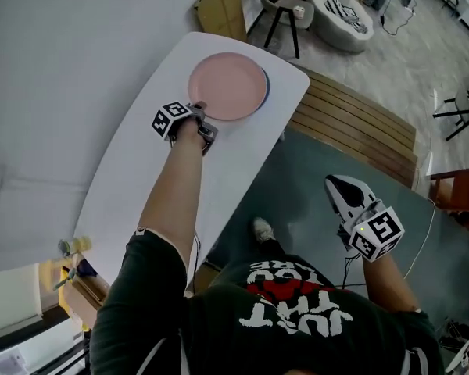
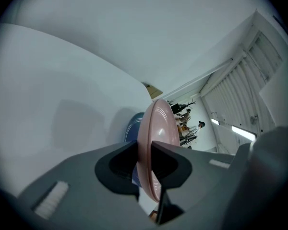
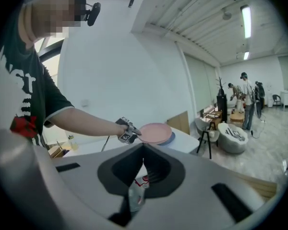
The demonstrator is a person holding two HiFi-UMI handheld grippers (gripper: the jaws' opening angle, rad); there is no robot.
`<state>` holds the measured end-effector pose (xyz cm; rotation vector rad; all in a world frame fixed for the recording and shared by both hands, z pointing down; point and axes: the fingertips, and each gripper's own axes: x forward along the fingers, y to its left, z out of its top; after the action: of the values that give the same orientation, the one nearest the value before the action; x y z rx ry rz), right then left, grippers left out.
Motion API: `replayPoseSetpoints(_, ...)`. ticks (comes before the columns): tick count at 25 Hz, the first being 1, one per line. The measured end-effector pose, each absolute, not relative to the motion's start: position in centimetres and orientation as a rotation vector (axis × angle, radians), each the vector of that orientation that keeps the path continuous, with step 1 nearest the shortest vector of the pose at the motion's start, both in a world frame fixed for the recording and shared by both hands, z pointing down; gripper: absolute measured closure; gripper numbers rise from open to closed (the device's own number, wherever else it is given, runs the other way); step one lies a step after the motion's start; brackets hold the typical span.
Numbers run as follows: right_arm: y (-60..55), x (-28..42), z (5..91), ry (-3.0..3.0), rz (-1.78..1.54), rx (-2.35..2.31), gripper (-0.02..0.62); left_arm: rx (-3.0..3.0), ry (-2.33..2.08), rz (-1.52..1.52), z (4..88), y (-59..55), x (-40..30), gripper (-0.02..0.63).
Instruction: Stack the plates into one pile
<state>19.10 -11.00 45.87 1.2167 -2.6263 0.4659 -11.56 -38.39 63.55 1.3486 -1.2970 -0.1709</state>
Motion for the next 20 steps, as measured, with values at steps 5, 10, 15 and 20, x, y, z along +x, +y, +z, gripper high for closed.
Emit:
replayPoseSetpoints(5,-10.6,22.0,47.9,-2.577,0.525,1.277,0.588,1.317,-1.327,-0.143,66.2,-40.2,-10.1,0.535)
replayPoseSetpoints(10,-10.6,22.8,48.6,-2.56,0.54,1.281,0.588,1.355,-1.287,-0.079,67.6,-41.0,-8.7,0.531)
replayPoseSetpoints(15,-10.7,23.0,48.8,-2.563,0.539,1.261,0.588,1.586,-1.286,0.285,67.2,-40.7,-6.9,0.436)
replayPoseSetpoints(20,-11.3,21.8,48.2,-2.586,0.503,1.199,0.588,1.723,-1.362,0.677,66.6,-39.5,-7.5,0.304)
